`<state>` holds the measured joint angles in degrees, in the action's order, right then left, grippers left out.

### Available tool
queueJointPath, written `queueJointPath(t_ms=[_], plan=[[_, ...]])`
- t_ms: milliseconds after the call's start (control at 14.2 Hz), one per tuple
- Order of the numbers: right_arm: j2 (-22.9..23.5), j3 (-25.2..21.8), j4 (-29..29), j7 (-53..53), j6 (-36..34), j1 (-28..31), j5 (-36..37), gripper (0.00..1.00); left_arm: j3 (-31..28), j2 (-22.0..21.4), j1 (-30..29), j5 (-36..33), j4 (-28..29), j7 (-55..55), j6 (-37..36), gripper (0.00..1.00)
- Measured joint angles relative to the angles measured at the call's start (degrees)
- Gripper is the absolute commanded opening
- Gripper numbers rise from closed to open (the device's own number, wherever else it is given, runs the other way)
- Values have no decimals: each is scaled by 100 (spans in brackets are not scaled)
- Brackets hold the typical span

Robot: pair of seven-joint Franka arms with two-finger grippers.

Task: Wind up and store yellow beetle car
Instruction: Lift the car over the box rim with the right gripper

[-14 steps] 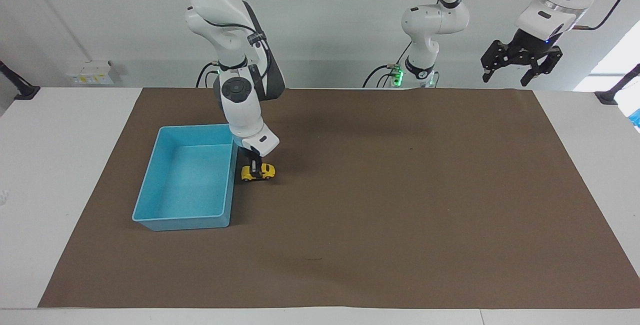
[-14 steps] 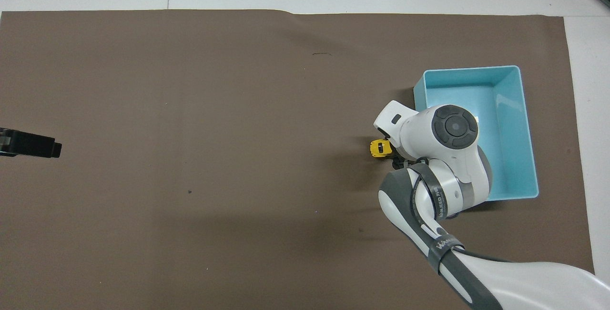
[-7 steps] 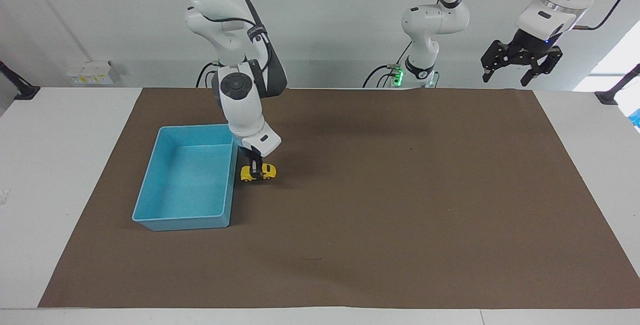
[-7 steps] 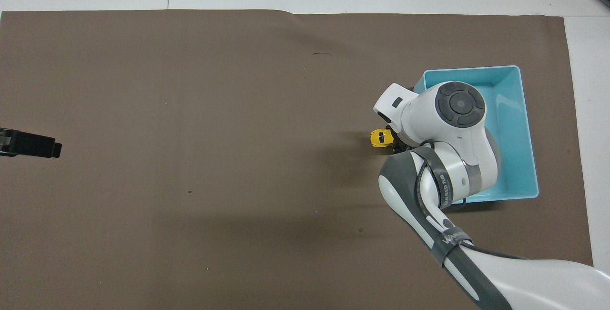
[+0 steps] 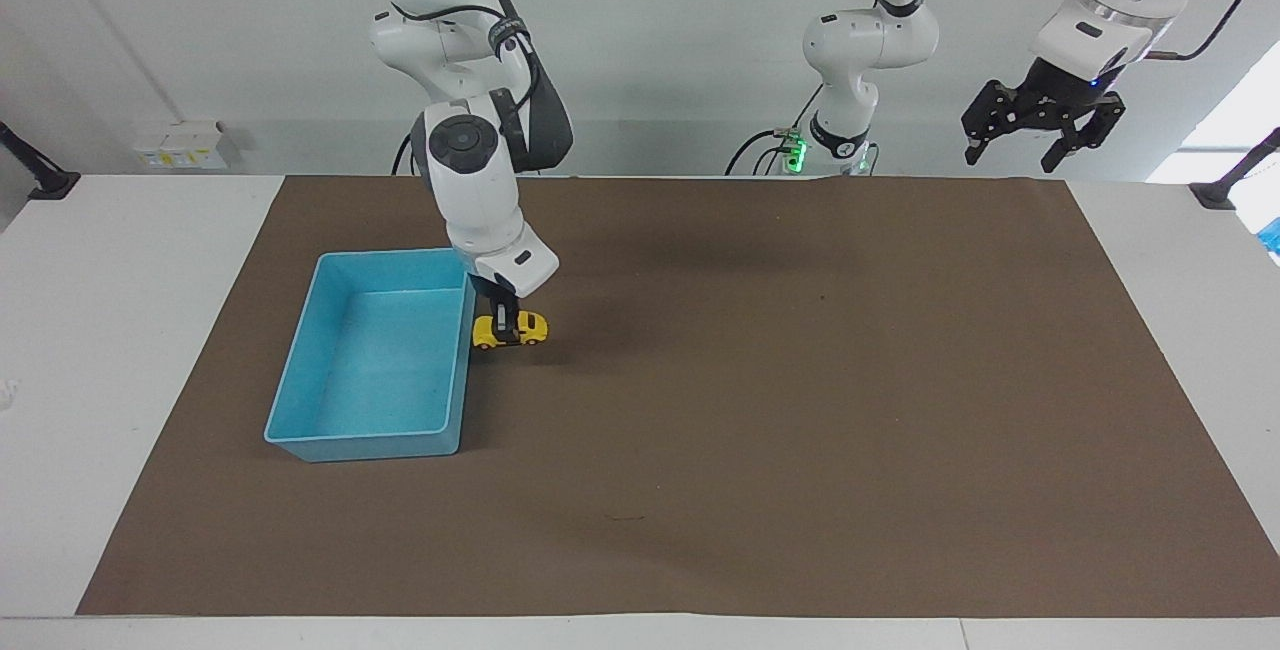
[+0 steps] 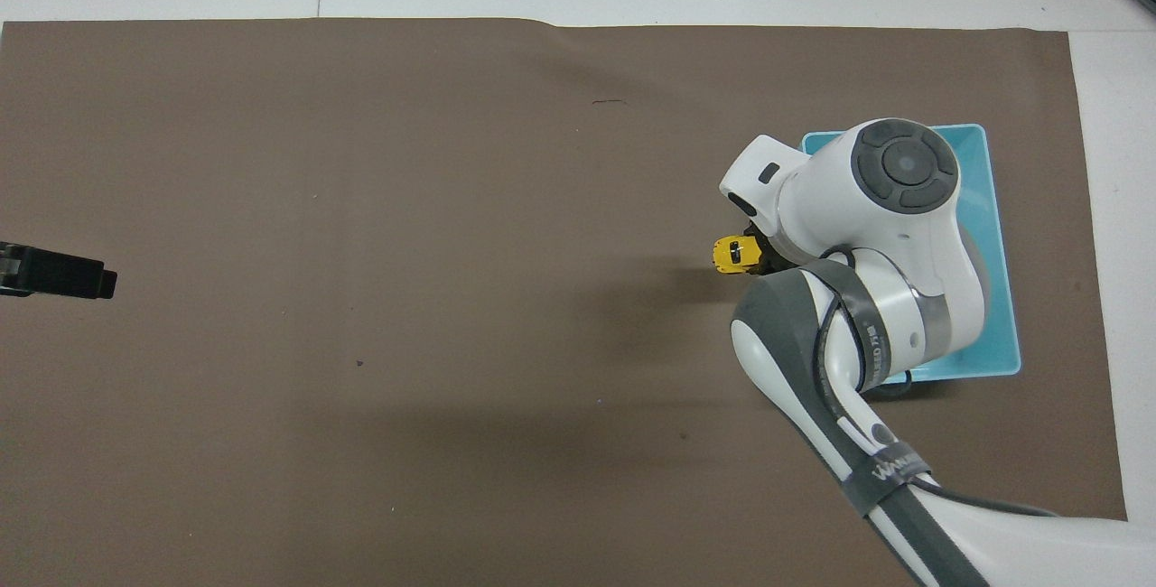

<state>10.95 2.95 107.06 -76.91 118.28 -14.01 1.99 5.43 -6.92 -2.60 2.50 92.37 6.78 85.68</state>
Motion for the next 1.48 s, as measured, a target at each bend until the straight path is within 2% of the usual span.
queueJointPath(t_ms=[282,1481], plan=[[-116,-76,-21,-51,-196,45,0,0,0,0,0,0,0,0,0,100],[-259,-140,9,-1852,-674,1491,-2,0,0,0,0,0,0,0,0,100]])
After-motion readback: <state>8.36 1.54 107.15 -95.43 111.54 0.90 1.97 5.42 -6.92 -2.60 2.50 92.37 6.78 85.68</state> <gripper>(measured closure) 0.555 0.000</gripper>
